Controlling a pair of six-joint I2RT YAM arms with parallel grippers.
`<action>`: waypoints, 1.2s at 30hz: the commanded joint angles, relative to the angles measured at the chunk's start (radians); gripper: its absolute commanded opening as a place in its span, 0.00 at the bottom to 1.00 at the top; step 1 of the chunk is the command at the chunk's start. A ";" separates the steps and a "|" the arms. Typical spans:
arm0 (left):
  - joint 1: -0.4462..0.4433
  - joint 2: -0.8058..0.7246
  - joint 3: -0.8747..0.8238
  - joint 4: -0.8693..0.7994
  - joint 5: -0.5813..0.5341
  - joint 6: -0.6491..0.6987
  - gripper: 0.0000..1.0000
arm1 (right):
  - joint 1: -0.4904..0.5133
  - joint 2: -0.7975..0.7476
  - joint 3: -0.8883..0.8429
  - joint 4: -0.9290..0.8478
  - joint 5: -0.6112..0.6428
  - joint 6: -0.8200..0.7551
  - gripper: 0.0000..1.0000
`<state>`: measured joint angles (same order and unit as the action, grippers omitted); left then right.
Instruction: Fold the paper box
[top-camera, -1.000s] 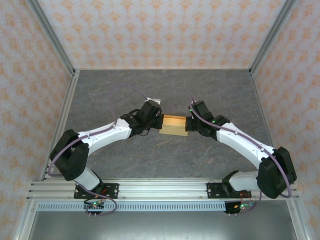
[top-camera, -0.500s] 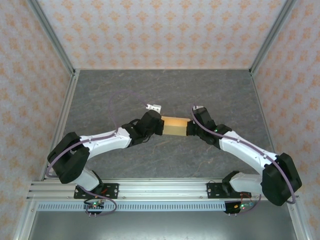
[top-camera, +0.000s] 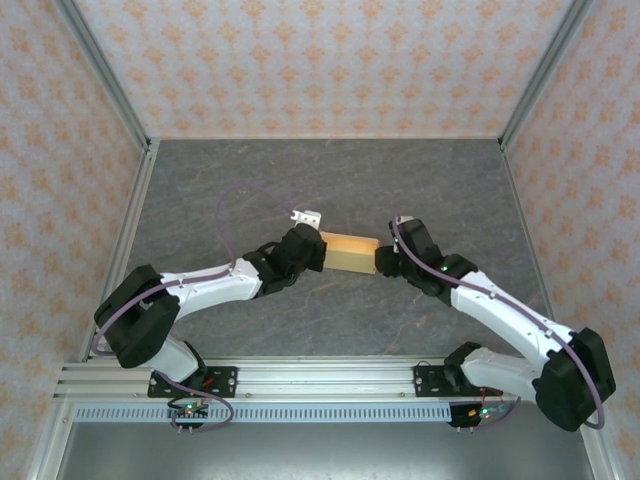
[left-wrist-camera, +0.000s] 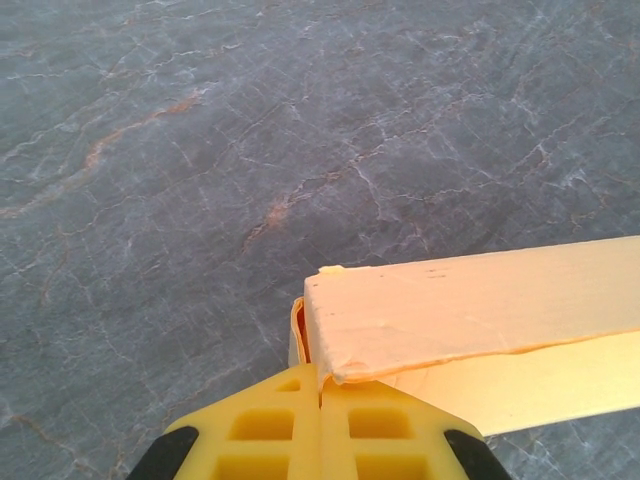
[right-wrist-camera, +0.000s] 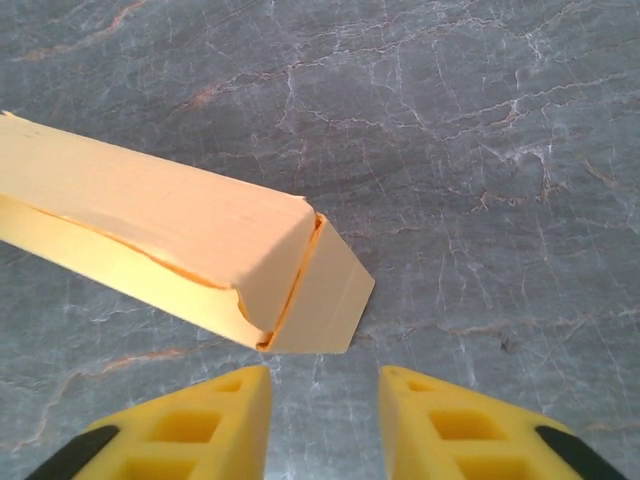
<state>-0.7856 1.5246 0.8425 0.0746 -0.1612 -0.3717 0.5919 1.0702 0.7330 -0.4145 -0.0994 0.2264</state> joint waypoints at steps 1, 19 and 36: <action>0.003 -0.002 -0.025 -0.080 -0.045 0.016 0.00 | -0.014 -0.046 0.072 -0.078 -0.059 -0.003 0.42; -0.015 -0.008 0.003 -0.105 -0.066 0.031 0.00 | -0.194 0.152 0.112 0.123 -0.349 0.194 0.53; -0.037 -0.028 0.017 -0.116 -0.069 0.021 0.03 | -0.194 0.152 -0.090 0.281 -0.347 0.283 0.43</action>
<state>-0.8120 1.5177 0.8497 0.0372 -0.2104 -0.3645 0.4026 1.2251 0.6792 -0.1368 -0.4648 0.4927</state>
